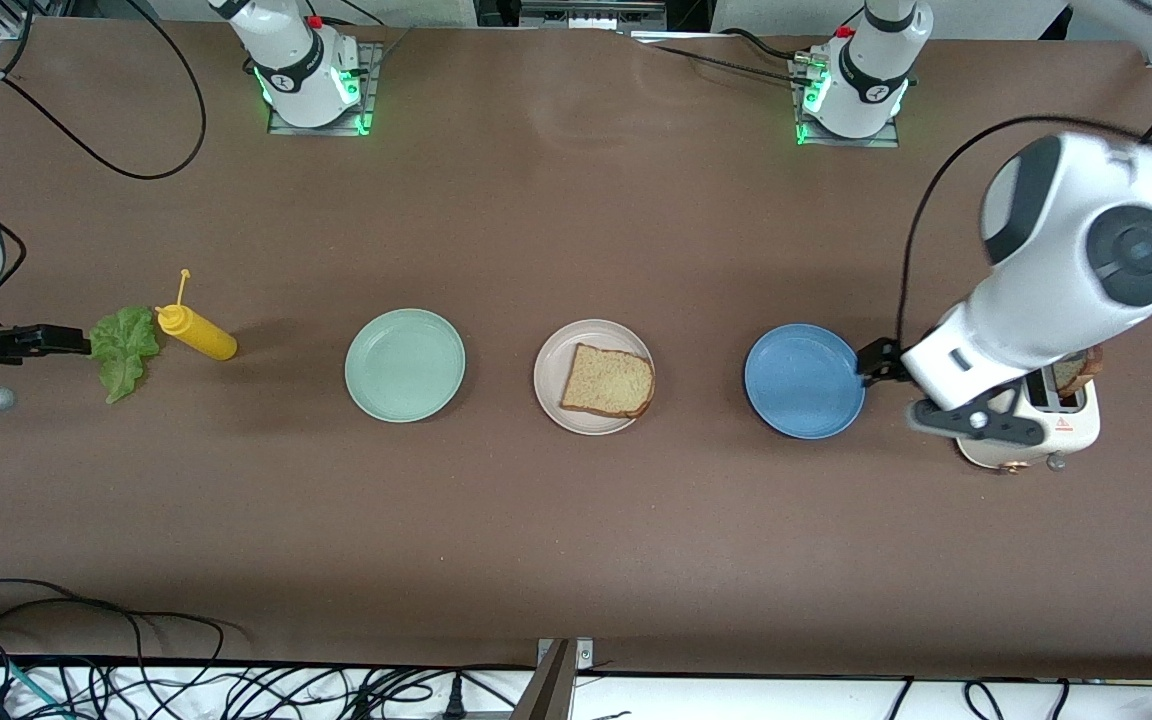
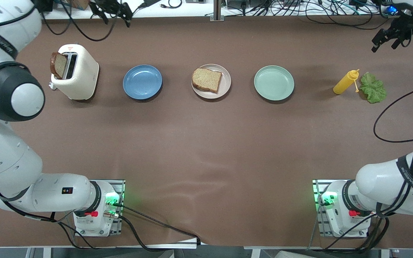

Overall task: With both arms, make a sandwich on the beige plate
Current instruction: 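Release the bread and return the left gripper toward the toaster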

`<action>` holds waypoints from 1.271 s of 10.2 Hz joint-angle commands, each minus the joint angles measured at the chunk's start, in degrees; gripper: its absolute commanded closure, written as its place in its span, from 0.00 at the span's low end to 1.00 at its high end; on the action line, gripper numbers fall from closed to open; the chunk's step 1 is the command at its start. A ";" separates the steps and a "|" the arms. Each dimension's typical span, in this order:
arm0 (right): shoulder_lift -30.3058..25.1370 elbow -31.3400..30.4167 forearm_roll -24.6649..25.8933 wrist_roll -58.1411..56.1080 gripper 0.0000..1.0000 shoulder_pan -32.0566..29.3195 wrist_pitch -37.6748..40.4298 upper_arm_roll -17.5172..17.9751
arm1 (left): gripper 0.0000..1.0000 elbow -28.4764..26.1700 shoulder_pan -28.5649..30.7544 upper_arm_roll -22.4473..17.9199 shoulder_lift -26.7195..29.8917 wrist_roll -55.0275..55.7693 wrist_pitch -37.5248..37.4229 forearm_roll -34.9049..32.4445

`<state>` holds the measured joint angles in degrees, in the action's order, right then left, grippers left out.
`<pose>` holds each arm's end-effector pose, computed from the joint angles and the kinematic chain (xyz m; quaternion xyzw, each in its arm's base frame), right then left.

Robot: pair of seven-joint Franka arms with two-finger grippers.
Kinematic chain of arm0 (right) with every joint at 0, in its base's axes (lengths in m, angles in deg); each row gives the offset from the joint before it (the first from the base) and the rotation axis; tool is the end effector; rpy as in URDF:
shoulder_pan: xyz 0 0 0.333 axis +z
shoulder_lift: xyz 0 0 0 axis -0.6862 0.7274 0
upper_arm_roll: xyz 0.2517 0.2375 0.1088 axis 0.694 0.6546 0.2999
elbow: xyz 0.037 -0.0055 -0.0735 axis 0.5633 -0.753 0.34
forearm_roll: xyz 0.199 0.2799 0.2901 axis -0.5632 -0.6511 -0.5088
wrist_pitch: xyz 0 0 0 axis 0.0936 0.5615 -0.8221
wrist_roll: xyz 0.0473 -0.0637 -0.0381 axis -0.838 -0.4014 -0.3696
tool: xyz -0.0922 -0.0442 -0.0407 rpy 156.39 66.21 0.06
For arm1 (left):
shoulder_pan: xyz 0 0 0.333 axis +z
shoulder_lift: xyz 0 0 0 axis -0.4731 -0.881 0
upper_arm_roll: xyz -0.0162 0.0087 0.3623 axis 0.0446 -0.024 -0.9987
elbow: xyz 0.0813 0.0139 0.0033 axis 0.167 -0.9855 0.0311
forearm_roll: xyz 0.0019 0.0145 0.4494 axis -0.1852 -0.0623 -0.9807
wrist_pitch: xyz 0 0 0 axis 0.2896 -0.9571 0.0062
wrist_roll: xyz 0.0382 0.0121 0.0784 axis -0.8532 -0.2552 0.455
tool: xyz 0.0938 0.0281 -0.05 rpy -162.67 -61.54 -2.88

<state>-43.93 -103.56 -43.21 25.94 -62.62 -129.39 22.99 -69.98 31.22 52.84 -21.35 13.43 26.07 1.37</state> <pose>0.7029 -0.2303 0.3523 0.9893 0.0981 -0.1081 0.0017 0.7169 -0.1155 0.5352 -0.9971 0.0743 0.0068 0.0115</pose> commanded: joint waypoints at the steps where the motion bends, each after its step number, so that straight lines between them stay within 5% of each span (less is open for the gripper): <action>1: 2.31 -3.31 3.99 -1.77 0.00 -1.27 -4.82 0.27 | 0.00 -0.97 2.36 0.35 7.00 -0.08 -4.89 -1.32; 6: 2.32 -15.27 4.18 -1.15 0.00 -1.54 -13.73 -1.84 | 0.00 0.00 6.59 1.14 10.09 -1.49 -10.51 2.55; 7: 2.75 -15.98 4.27 -0.98 0.00 -1.54 -13.81 -2.28 | 0.00 -0.96 3.11 -0.86 11.49 -0.53 -11.23 2.38; 8: 3.54 -15.99 4.36 -1.06 0.00 -1.54 -14.07 -2.63 | 0.00 -1.32 -1.79 -8.45 12.02 1.65 -11.15 3.07; 9: 4.33 -15.99 5.05 -1.58 0.00 -1.54 -15.21 -2.72 | 0.00 -3.15 -2.19 -9.48 13.59 4.72 -11.14 5.25; 11: 5.39 -15.99 7.51 -1.94 0.00 -1.54 -17.32 -2.99 | 0.00 -10.35 -0.63 -6.27 21.22 6.86 -11.06 5.45; 13: 7.06 -15.99 8.40 -3.60 0.00 -1.71 -19.60 -3.07 | 0.00 -10.47 -0.88 -6.07 21.96 6.77 -11.41 5.71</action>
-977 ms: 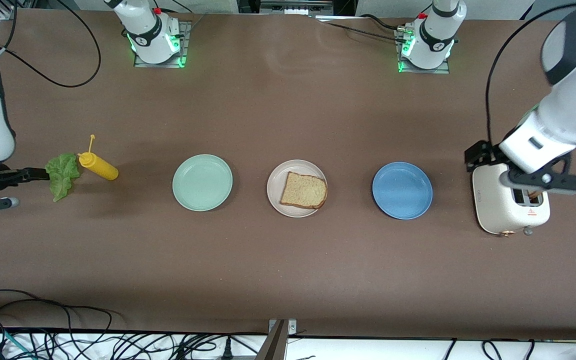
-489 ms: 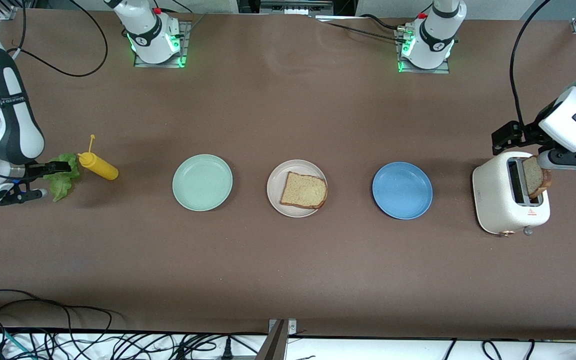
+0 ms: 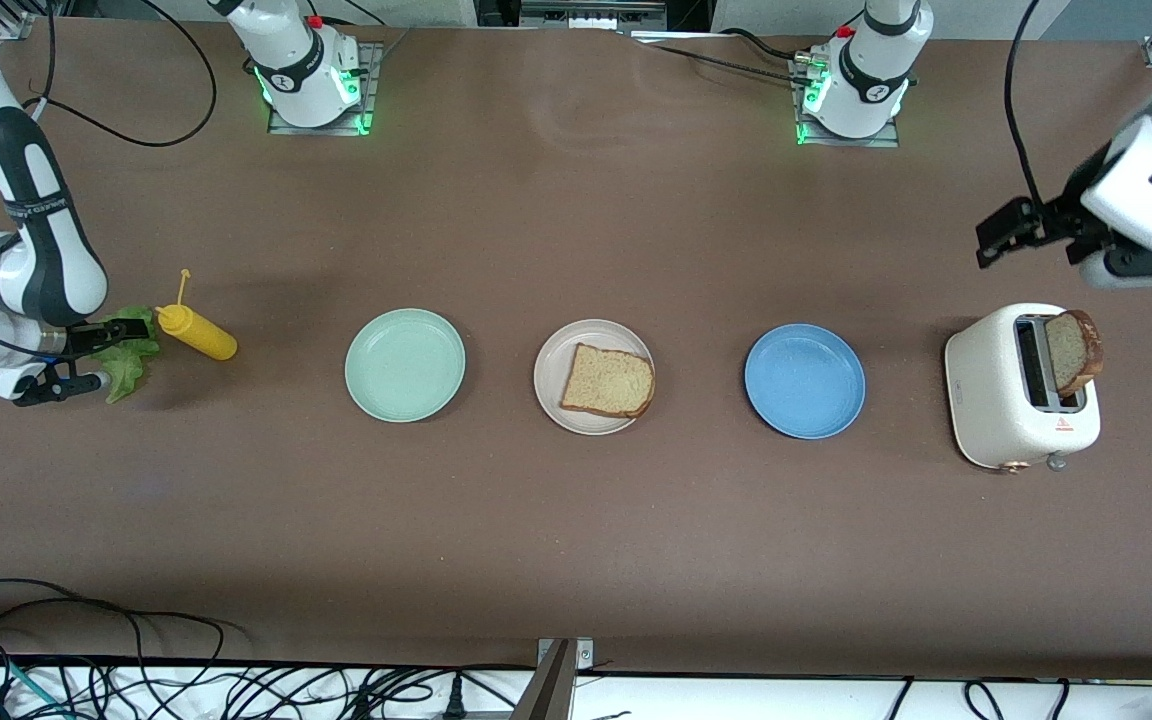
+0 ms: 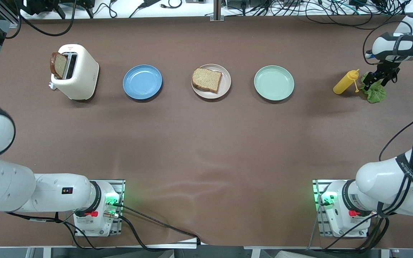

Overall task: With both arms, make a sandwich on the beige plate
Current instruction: 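Grasp the lettuce leaf with the right gripper and lift it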

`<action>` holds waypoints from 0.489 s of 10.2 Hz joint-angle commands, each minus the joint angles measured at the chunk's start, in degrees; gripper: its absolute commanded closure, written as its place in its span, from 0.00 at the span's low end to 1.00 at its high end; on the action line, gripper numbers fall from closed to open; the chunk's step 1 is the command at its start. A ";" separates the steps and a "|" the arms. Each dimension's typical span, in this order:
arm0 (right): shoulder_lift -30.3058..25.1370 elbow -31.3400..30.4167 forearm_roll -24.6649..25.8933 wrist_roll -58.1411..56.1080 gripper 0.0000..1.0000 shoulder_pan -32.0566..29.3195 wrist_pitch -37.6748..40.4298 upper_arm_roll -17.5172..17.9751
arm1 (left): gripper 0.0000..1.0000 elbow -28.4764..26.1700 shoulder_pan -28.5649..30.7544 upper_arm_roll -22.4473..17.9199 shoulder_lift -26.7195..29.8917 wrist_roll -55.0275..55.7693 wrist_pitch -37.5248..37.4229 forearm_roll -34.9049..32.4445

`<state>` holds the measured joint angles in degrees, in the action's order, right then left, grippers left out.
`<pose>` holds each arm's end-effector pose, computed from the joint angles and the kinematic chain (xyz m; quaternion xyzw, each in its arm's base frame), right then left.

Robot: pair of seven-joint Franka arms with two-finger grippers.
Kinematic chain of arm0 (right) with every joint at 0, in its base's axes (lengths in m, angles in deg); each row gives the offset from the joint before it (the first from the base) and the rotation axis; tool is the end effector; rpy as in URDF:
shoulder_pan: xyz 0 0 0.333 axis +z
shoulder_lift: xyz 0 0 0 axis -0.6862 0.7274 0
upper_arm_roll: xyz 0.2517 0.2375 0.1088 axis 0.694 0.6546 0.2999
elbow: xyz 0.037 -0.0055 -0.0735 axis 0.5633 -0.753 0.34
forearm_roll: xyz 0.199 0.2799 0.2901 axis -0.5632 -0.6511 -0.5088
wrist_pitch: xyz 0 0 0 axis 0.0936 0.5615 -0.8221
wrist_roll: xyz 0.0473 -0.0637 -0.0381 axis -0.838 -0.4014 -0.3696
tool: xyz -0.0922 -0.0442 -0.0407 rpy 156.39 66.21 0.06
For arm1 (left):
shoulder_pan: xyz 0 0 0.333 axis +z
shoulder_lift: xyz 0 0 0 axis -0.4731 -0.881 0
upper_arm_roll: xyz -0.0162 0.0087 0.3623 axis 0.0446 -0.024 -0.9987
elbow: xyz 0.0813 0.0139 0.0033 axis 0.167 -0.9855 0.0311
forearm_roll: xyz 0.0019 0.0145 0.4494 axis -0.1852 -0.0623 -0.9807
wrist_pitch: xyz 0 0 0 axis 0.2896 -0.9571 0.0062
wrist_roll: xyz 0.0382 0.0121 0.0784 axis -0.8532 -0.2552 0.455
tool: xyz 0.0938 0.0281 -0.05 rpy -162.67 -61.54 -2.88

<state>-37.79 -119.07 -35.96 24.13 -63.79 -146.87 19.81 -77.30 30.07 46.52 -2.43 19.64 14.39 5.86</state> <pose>0.6287 -0.2579 0.1717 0.9770 0.1355 -0.1622 0.0276 0.6028 -0.0692 0.6646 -0.9994 -0.0288 0.0123 0.0157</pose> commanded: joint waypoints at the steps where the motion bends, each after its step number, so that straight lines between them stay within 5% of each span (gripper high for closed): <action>1: 1.10 -0.47 1.16 -1.79 0.04 -0.98 -2.31 0.11 | 0.00 -2.45 -0.08 0.33 2.87 0.47 -1.56 1.40; 5: 1.27 -0.21 1.25 -1.79 0.78 -1.33 -2.05 0.20 | 0.00 -0.51 0.01 0.42 1.82 -1.02 -4.83 1.93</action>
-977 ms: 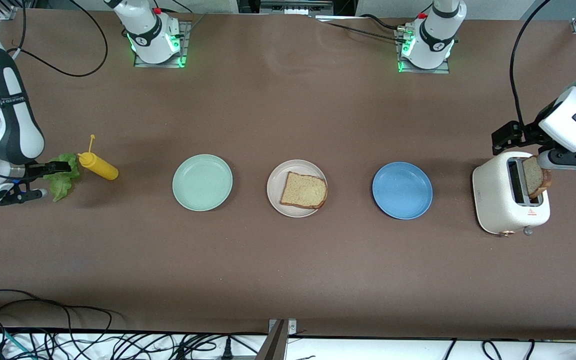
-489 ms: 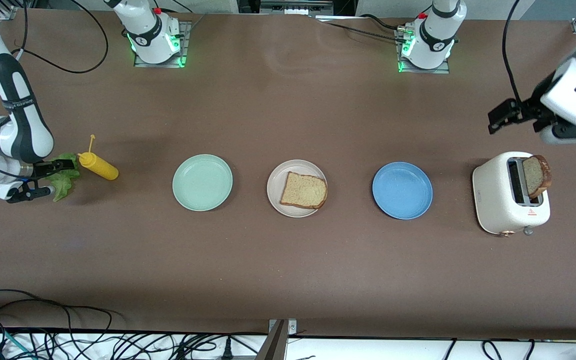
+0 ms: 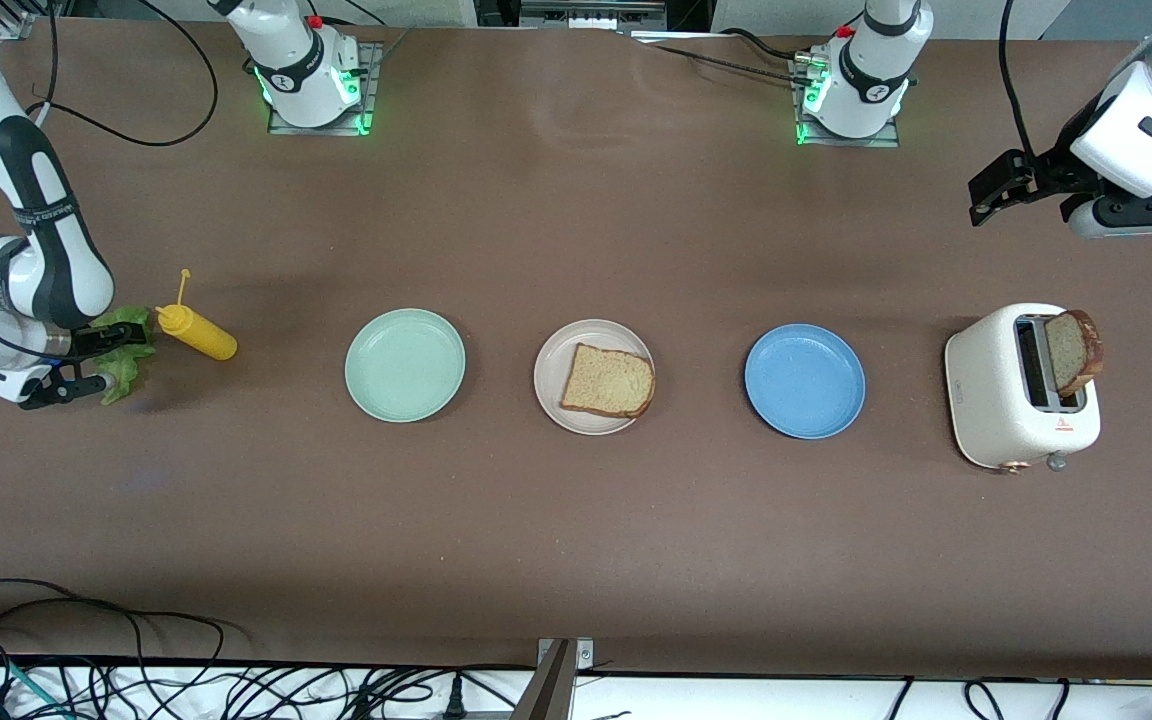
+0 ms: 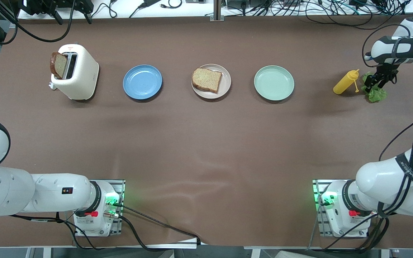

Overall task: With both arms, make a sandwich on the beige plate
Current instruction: 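Grasp the lettuce leaf with the right gripper and lift it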

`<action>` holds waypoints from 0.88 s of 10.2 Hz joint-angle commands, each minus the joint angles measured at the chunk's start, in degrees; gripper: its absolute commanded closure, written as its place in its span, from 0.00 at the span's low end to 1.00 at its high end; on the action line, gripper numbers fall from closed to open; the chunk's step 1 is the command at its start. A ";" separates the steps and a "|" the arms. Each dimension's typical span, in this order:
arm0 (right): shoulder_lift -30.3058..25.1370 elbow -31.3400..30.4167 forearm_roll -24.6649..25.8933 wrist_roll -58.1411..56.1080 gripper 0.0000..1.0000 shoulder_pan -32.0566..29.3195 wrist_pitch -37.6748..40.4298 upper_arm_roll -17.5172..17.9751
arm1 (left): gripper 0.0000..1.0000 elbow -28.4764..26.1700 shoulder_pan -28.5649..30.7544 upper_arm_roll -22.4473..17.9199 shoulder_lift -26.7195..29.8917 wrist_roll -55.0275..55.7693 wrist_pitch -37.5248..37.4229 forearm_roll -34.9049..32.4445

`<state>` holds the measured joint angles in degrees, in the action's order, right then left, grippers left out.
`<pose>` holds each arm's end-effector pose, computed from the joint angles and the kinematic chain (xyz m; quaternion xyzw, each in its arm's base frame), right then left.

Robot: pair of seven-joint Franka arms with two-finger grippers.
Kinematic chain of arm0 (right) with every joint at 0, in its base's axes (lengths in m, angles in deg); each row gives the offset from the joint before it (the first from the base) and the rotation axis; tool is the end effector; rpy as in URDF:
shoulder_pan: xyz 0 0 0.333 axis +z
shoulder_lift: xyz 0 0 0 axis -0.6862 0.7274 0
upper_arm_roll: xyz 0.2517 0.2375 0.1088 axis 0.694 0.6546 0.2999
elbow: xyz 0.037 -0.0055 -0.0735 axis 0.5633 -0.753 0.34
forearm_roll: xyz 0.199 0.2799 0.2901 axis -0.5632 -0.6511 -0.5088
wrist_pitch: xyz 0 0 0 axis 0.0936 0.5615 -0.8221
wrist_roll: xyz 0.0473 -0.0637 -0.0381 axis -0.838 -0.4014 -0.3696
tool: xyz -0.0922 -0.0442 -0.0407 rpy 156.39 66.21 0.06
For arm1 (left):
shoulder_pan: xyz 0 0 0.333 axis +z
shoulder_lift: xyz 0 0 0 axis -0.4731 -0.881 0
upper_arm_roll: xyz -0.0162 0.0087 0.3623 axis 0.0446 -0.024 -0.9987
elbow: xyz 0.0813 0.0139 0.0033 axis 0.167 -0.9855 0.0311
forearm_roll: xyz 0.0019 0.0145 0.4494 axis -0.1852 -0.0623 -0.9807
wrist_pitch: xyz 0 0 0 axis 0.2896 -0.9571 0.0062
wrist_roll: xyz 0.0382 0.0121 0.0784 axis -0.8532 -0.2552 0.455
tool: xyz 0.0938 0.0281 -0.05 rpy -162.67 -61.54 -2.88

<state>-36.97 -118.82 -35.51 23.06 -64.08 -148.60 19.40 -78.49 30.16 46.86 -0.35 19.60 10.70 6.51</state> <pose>0.6289 -0.2660 0.1655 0.9769 0.1436 -0.1551 0.0326 0.5823 -0.0724 0.6699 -0.9988 -0.0266 0.0371 0.0166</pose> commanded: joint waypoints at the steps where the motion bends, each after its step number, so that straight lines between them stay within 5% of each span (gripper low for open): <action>1: 0.45 -0.29 0.70 -0.64 0.95 -1.22 0.13 0.60 | 0.00 1.19 0.44 -0.01 -0.26 -1.59 -1.58 1.54; 5: -1.12 1.37 0.61 -0.46 1.00 -1.22 1.61 1.04 | 0.00 1.20 0.36 -0.01 -0.35 -4.15 -1.93 1.28; 9: -2.27 17.77 0.17 0.24 1.00 0.36 22.04 4.63 | 0.00 1.20 0.44 -0.01 -0.35 -4.15 -2.02 1.28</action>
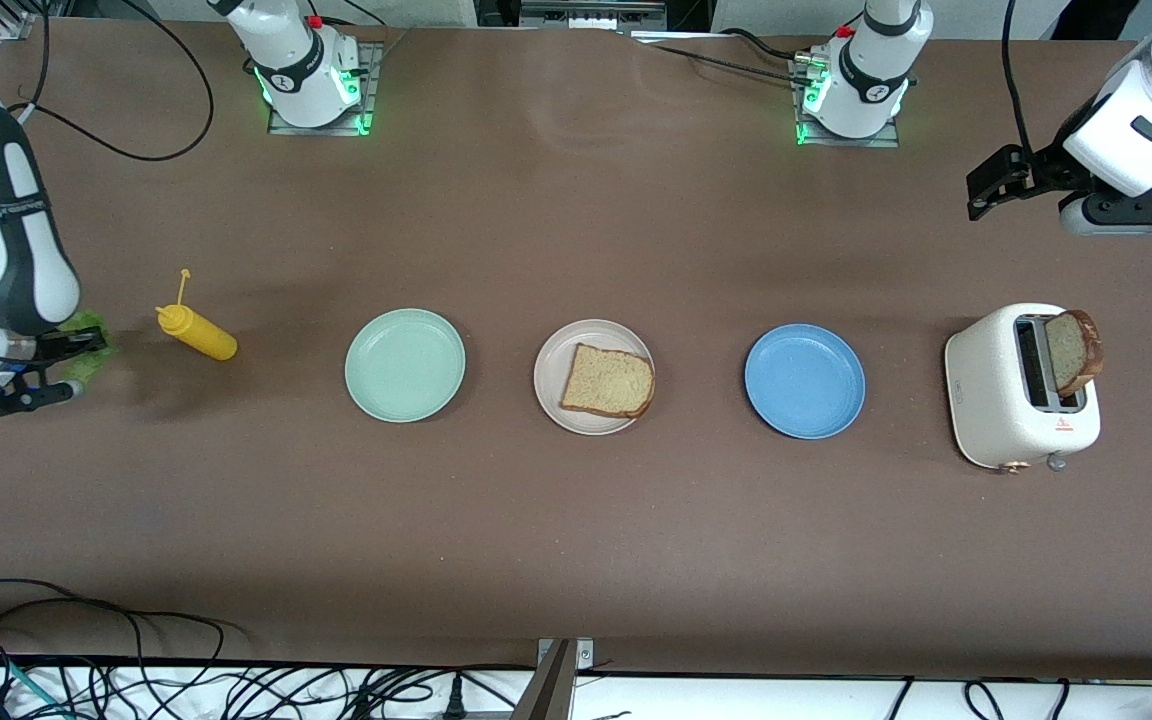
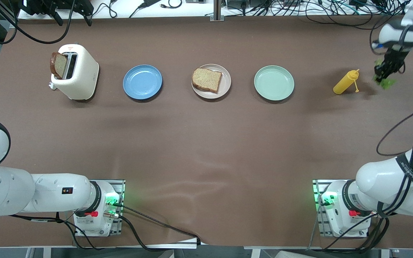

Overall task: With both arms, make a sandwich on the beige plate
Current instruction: 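Grasp the lettuce leaf with the right gripper and lift it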

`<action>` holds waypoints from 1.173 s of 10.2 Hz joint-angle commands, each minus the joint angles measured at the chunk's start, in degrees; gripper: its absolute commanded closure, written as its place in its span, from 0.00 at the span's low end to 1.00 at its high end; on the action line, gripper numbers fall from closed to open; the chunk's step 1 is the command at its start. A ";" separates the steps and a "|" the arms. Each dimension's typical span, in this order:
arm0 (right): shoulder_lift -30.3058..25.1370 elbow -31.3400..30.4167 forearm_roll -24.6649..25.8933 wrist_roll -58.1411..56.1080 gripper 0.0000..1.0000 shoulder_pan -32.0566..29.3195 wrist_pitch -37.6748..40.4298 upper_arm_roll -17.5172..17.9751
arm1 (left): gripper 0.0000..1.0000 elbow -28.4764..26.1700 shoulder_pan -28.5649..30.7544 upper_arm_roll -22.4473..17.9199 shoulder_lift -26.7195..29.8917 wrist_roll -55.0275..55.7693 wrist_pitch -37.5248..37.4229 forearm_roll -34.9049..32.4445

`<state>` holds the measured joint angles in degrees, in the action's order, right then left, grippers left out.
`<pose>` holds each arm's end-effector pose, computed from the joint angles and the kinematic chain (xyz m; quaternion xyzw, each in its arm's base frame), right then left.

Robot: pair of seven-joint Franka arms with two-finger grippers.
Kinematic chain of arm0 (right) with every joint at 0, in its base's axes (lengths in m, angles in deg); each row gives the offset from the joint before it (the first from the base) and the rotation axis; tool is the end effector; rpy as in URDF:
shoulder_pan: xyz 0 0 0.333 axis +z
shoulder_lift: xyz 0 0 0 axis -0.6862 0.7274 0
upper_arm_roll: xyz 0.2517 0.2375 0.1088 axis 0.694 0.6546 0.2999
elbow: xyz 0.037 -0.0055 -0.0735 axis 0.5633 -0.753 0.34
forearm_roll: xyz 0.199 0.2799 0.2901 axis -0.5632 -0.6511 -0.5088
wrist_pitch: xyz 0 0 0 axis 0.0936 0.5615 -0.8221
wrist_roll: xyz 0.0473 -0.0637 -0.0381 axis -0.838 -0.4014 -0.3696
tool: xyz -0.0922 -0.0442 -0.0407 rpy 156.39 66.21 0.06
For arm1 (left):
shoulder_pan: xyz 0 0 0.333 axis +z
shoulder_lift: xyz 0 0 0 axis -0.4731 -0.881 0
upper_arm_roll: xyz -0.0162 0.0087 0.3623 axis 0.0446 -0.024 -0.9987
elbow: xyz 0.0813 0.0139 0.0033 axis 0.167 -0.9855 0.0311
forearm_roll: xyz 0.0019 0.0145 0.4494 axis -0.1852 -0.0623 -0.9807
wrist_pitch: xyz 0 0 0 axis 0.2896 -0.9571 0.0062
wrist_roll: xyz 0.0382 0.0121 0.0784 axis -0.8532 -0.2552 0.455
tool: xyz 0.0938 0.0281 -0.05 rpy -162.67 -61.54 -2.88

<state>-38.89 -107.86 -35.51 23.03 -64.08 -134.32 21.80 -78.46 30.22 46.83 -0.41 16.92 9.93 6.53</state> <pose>0.6775 -0.2637 0.2582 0.9755 0.1390 -0.1669 0.0353 0.5812 -0.0713 0.6685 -0.9989 -0.0041 0.0444 0.0163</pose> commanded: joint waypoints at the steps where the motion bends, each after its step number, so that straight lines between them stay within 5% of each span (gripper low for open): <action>1: -0.43 11.12 -0.26 1.05 1.00 0.62 13.47 3.72 | 0.00 1.18 0.39 0.03 -0.29 -1.47 -1.25 1.26; 5: -5.78 18.54 -5.25 21.82 1.00 0.62 28.63 18.46 | 0.00 1.61 0.74 -0.06 -1.16 -1.47 -1.51 1.70; 8: -5.27 18.90 -9.39 49.04 1.00 2.02 28.92 32.78 | 0.00 2.50 0.74 0.03 -1.44 -1.47 -1.51 1.61; 12: 0.25 18.90 -11.69 79.57 1.00 16.76 16.21 34.06 | 0.00 3.02 1.44 -0.33 -1.44 -2.17 -1.51 1.70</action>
<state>-41.75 -89.88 -46.51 94.92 -50.49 -114.12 55.90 -77.60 30.84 46.73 -1.20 16.86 9.72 6.65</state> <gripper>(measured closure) 0.833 0.000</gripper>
